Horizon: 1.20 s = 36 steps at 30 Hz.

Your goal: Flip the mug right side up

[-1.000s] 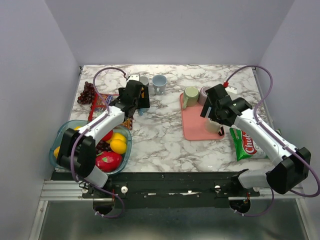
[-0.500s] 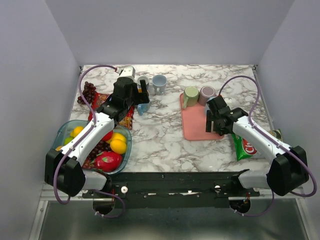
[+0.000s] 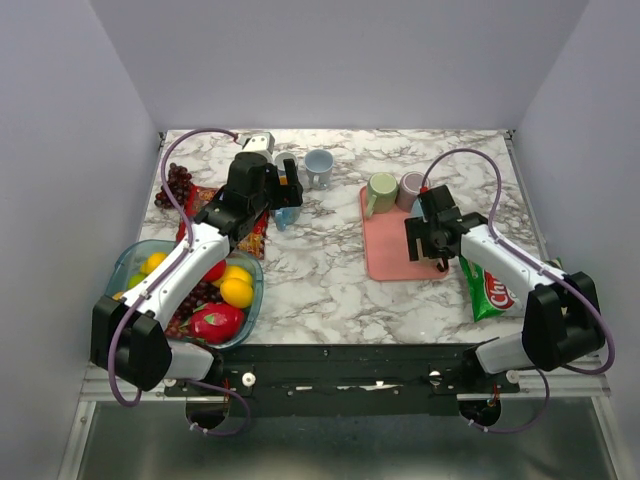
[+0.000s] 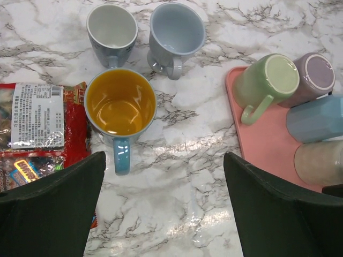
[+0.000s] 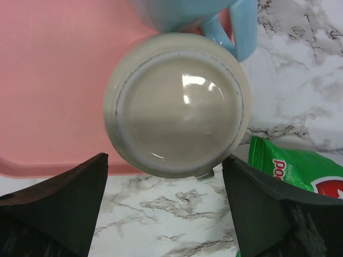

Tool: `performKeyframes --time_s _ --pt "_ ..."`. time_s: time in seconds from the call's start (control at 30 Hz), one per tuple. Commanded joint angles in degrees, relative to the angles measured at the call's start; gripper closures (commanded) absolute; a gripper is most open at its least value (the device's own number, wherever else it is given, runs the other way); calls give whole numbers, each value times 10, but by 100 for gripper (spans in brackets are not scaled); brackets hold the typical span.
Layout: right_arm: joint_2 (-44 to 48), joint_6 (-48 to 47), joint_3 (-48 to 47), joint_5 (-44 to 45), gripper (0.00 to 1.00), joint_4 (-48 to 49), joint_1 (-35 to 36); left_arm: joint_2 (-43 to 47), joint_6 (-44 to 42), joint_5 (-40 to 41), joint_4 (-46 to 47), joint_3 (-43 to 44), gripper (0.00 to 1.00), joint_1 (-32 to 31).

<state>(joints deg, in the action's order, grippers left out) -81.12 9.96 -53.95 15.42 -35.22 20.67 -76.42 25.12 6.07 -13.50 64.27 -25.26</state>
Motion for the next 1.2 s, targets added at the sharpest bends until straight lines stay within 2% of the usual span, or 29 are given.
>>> performKeyframes --time_s 0.0,0.13,0.23,0.37,0.5,0.67,0.73,1.0,1.1,1.13,1.17 --pt "-11 -16 -13 -52 11 19 -8 -6 5 -12 -11 16 1 4" --pt "-7 7 -12 -75 24 19 -8 -7 3 -13 -12 16 1 6" --pt "-20 31 -23 -77 27 2 -8 -9 4 -15 -12 16 1 6" --pt "-54 66 -44 -41 31 -40 -8 -14 5 -20 -10 16 1 7" --pt "-51 93 -43 -12 34 -42 -8 -16 5 -22 -12 16 1 8" --pt "-37 117 -32 1 44 -26 -8 -16 5 -22 -12 14 1 10" --pt "-27 116 -27 1 52 -16 -7 -17 5 -22 -11 13 1 11" --pt "-29 111 -9 2 64 -2 -7 -18 10 -25 -10 9 1 12" --pt "-30 111 -6 2 75 1 -7 -16 12 -25 -11 9 1 13" --pt "-32 111 -6 3 86 1 -7 -16 11 -25 -11 9 1 13" --pt "-36 112 -6 4 90 -1 -7 -17 12 -25 -12 9 1 13"
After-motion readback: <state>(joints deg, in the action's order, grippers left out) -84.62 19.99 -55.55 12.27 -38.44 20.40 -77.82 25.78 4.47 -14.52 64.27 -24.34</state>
